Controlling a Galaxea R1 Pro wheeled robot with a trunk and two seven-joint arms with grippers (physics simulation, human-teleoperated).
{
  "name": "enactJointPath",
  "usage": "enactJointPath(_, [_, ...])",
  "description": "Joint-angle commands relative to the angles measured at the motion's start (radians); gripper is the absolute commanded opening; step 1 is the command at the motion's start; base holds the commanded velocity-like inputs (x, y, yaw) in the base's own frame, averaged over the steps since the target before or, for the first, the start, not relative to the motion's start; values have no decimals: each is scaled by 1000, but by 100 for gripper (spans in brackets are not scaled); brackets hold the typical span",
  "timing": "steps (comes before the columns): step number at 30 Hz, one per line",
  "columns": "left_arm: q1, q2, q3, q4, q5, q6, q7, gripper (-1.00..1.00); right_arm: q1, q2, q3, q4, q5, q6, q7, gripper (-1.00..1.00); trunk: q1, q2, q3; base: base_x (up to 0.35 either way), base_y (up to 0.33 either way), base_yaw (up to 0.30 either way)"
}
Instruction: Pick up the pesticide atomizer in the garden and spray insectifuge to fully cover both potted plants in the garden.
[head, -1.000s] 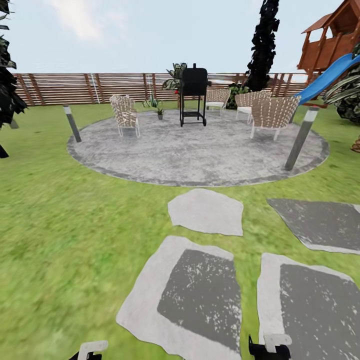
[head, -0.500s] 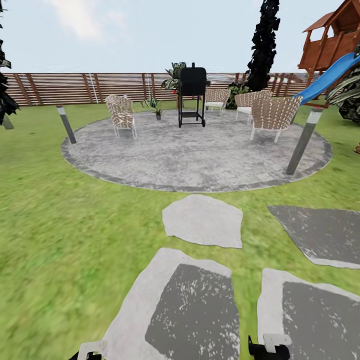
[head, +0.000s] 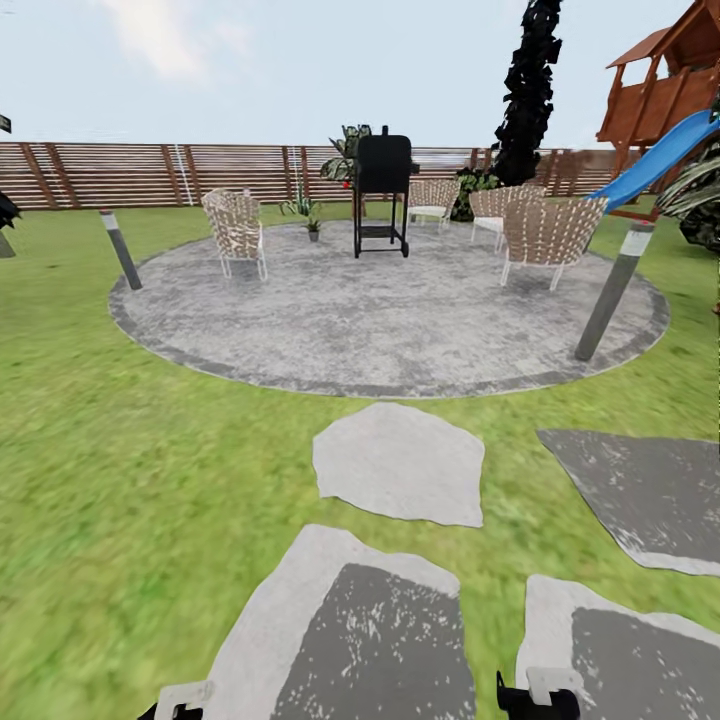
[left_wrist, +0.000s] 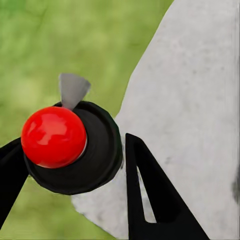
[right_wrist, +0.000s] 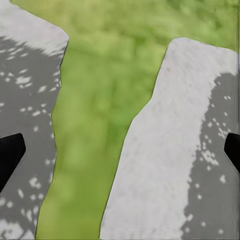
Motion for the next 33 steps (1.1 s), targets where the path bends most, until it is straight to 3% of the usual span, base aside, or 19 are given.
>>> enactJointPath(1, [-1, 0, 4, 2, -11, -4, 6, -100, -1, 0, -7, 1, 11, -2, -4, 100, 0, 0, -1, 322, -94, 0])
enactJointPath(33, [-1, 0, 4, 2, -10, -4, 6, -100, -1, 2, -7, 1, 11, -2, -4, 100, 0, 0, -1, 324, -81, 0])
